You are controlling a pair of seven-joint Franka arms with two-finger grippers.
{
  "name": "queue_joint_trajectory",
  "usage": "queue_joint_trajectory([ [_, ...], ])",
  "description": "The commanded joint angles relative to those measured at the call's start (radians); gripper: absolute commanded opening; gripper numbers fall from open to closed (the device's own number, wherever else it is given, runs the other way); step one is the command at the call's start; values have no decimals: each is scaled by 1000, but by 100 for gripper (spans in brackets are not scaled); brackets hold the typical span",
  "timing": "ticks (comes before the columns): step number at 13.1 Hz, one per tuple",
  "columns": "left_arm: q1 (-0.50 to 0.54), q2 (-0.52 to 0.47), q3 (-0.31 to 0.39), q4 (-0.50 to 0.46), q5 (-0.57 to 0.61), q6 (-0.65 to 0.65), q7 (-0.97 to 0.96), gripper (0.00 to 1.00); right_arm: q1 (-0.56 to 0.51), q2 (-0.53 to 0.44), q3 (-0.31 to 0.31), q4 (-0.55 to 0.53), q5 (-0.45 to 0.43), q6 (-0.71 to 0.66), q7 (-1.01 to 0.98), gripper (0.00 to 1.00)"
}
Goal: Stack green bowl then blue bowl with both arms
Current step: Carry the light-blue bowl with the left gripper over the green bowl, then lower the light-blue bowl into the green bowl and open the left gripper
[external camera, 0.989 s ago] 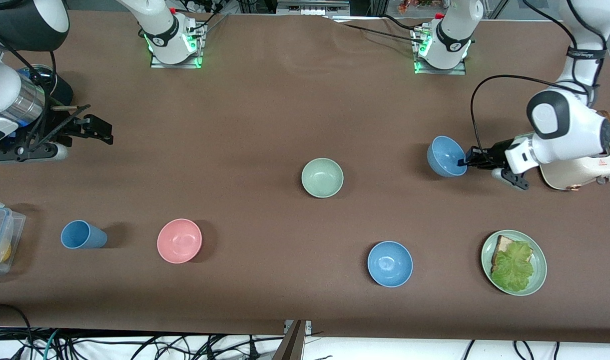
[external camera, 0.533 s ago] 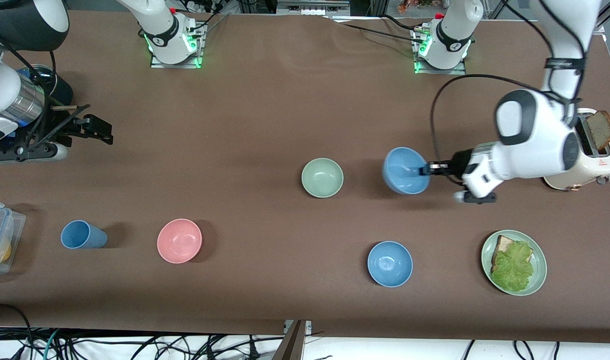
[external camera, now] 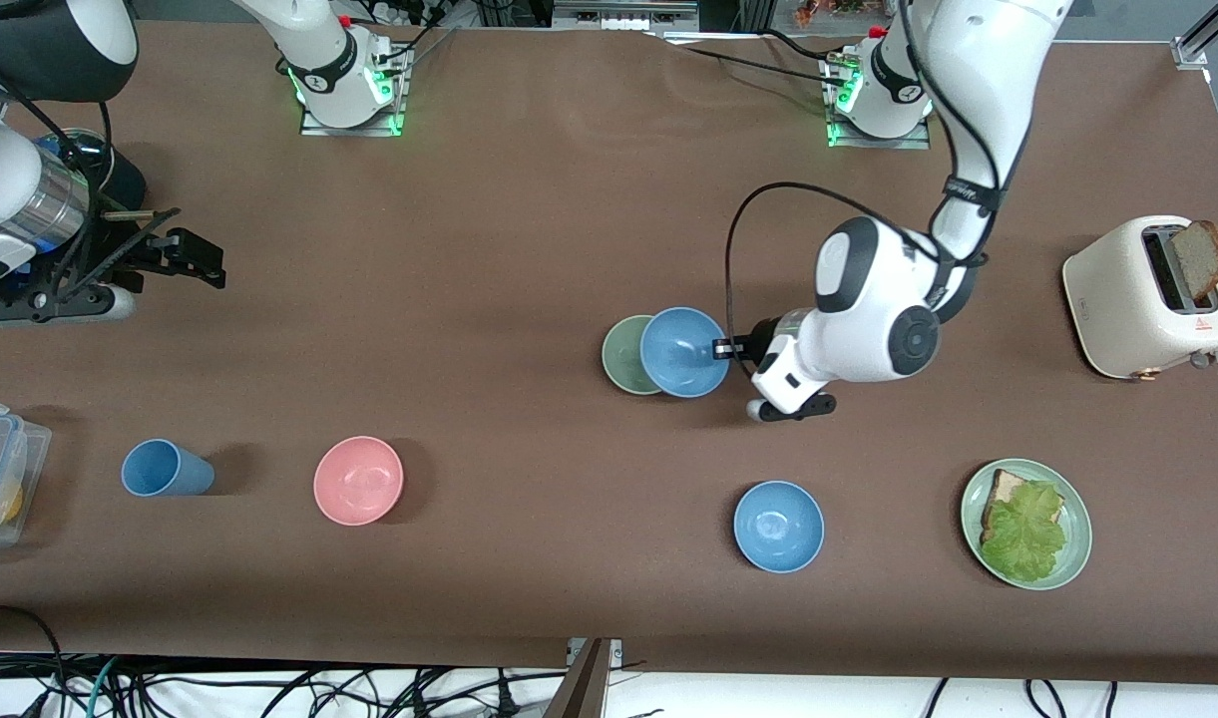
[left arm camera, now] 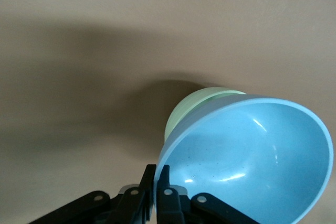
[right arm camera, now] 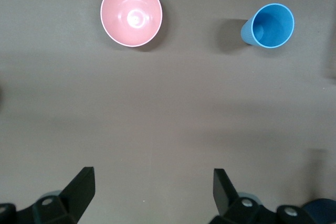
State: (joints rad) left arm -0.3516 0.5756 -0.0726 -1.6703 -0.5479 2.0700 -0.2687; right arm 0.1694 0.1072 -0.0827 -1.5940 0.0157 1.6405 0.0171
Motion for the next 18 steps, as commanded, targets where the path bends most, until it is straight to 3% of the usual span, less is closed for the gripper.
queue_joint_trajectory([
  [1,-56,36,19,35,25,-1,-32,0,-10,-17,8,-7,-13,-5,-19,99],
  [8,-96,46,17,38,74,1,-73,0,-10,-15,8,-7,-13,-5,-19,99],
  [9,-96,47,17,38,74,1,-69,25,-10,-15,8,-7,-13,-5,-19,99],
  [10,-95,46,17,40,72,1,-75,66,-10,-15,8,-7,-13,-5,-19,99],
  [11,-95,41,17,40,72,-1,-78,93,-10,-14,8,-7,-13,-5,-19,99],
  [12,-87,38,19,38,72,-7,-79,100,-10,-14,8,-7,-13,-5,-19,99],
  [15,-46,-14,34,38,74,-49,-79,100,-10,-14,8,-7,-13,-5,-19,99],
  [18,49,-123,86,46,83,-192,-75,100,-11,-14,8,-6,-13,-5,-19,99],
])
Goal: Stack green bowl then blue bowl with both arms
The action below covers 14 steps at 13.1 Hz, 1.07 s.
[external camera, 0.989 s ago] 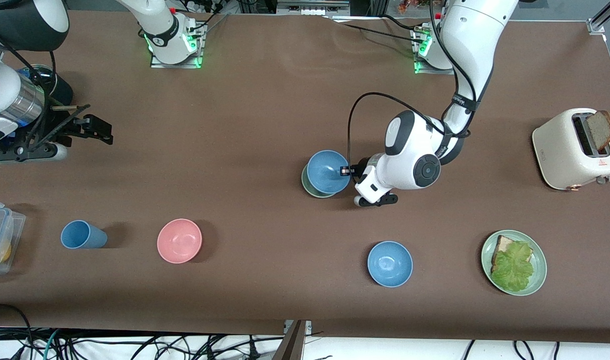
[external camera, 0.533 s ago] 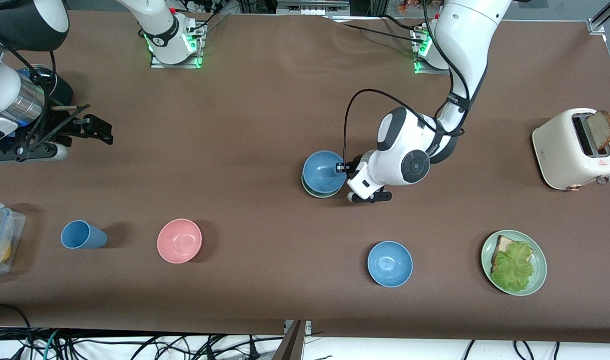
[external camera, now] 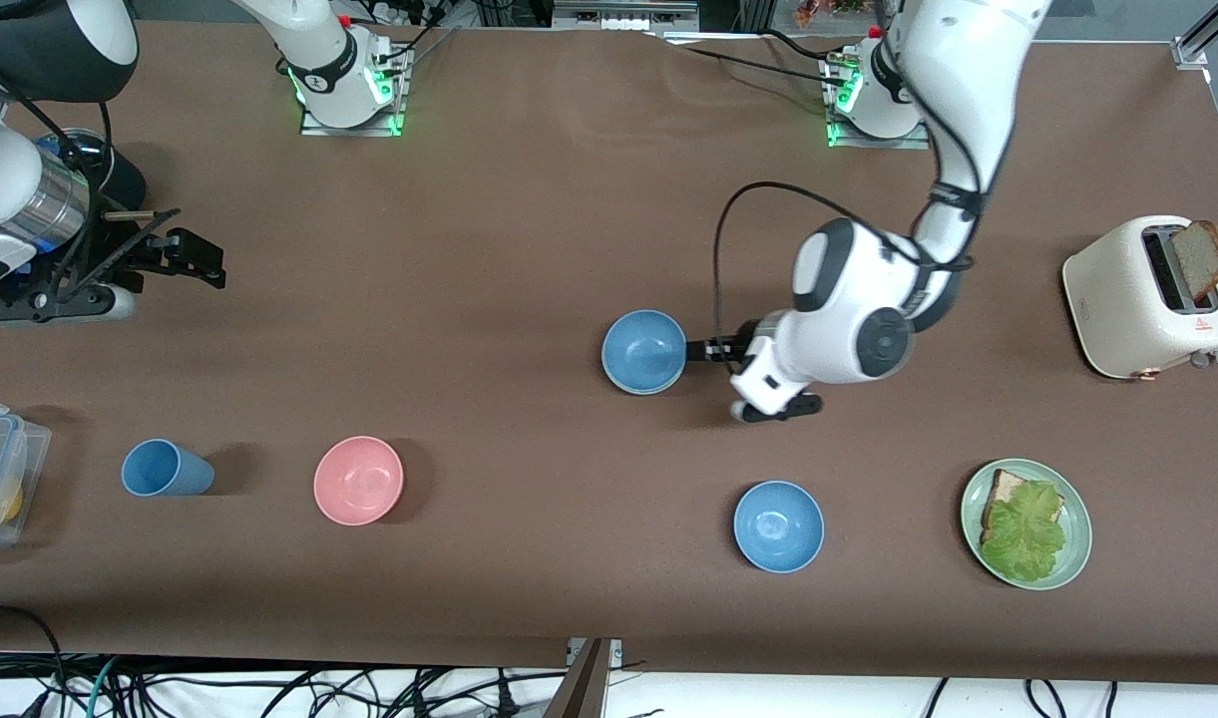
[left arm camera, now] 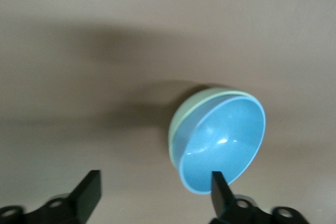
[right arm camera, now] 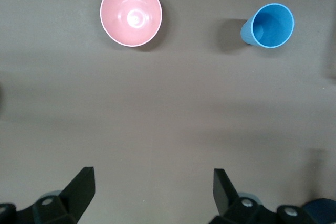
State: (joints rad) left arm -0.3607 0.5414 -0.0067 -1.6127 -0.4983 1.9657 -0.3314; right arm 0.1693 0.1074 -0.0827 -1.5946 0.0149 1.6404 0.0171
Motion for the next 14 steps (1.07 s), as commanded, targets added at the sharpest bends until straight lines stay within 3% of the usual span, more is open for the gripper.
queue_joint_trajectory([
  [1,81,-119,42,-3,90,-138,-8,100,-11,-14,8,-5,-12,-5,-19,99],
  [4,135,-167,54,109,347,-259,-15,100,-11,-14,8,-5,-12,-5,-19,99],
  [6,170,-169,69,178,443,-312,-15,100,-11,-15,8,-5,-12,-5,-19,99],
  [9,177,-202,86,186,501,-337,-15,100,-11,-15,8,-5,-12,-5,-19,99],
  [10,186,-233,86,168,503,-341,-15,100,-11,-15,8,-5,-12,-5,-19,99],
  [11,200,-291,85,92,504,-329,-3,100,-11,-15,8,-5,-12,-5,-19,99],
  [14,218,-490,76,-210,511,-92,0,100,-11,-15,8,-5,-13,-5,-19,99],
])
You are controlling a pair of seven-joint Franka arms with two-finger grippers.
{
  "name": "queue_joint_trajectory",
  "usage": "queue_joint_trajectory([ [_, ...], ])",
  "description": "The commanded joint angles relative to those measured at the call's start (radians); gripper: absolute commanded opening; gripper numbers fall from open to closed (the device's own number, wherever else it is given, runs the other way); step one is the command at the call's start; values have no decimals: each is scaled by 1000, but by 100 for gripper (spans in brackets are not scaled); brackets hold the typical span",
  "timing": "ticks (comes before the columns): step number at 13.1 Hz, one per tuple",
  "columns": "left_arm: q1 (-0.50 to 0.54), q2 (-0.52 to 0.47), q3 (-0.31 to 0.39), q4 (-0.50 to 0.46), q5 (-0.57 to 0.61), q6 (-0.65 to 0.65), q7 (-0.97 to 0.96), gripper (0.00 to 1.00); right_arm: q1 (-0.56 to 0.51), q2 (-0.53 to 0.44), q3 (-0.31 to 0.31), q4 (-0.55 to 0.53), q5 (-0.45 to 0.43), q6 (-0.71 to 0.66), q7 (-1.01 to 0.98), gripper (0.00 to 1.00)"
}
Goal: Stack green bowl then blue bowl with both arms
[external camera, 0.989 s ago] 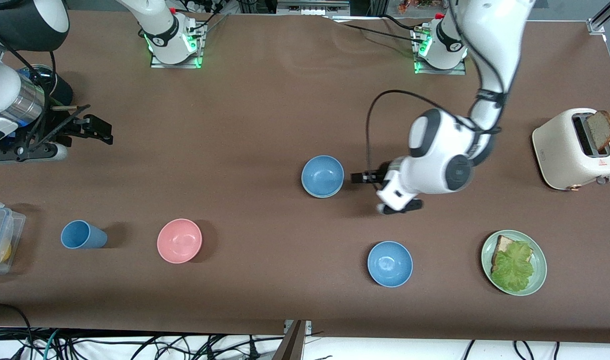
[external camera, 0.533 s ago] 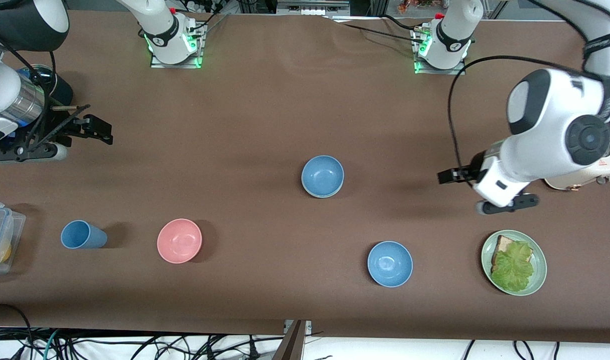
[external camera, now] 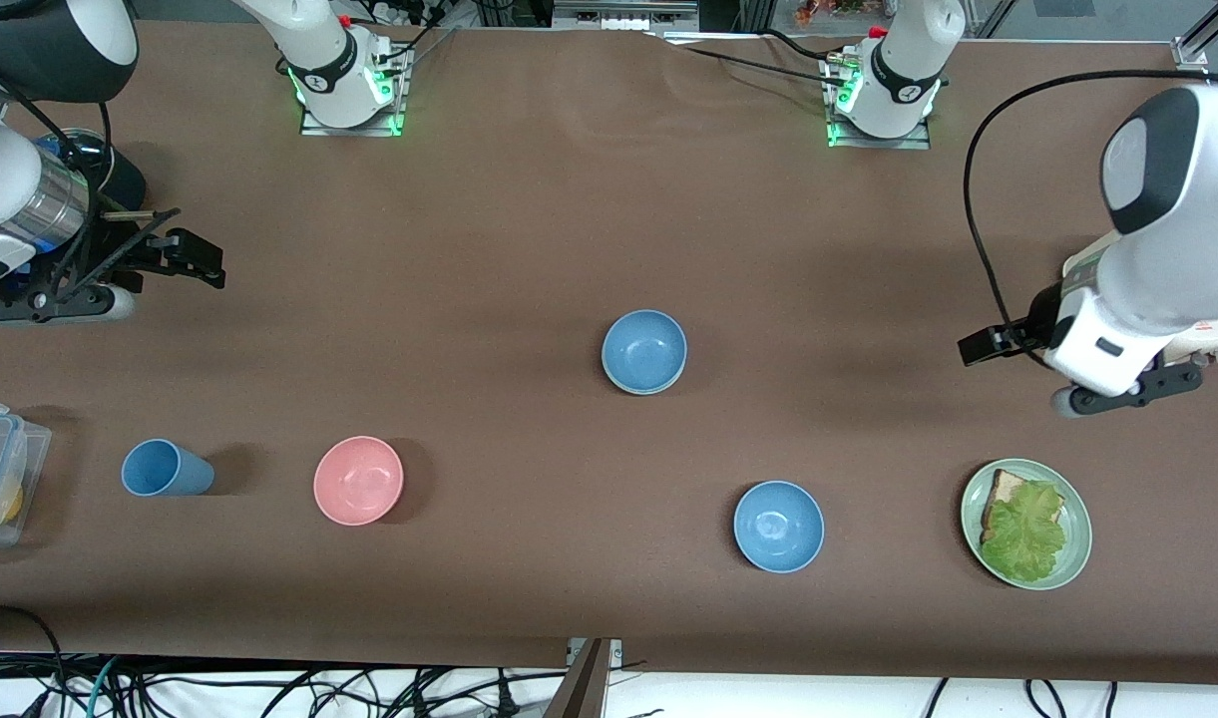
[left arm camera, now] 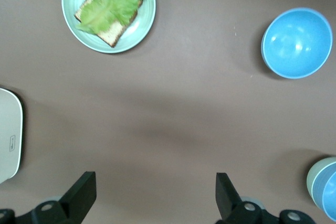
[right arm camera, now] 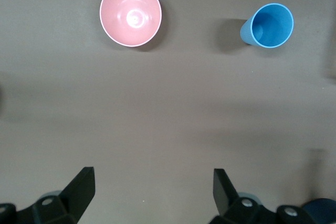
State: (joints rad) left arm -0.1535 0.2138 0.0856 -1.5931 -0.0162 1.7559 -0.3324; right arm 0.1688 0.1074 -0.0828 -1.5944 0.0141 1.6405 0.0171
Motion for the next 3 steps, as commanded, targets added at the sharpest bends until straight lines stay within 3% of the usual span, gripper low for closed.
queue_joint_trajectory([
  [1,17,-178,-21,-241,30,120,18,100,-11,-15,8,-6,-11,-5,-19,99],
  [3,96,-212,-78,-232,28,21,149,100,-11,-17,8,-6,-13,-5,-19,99],
])
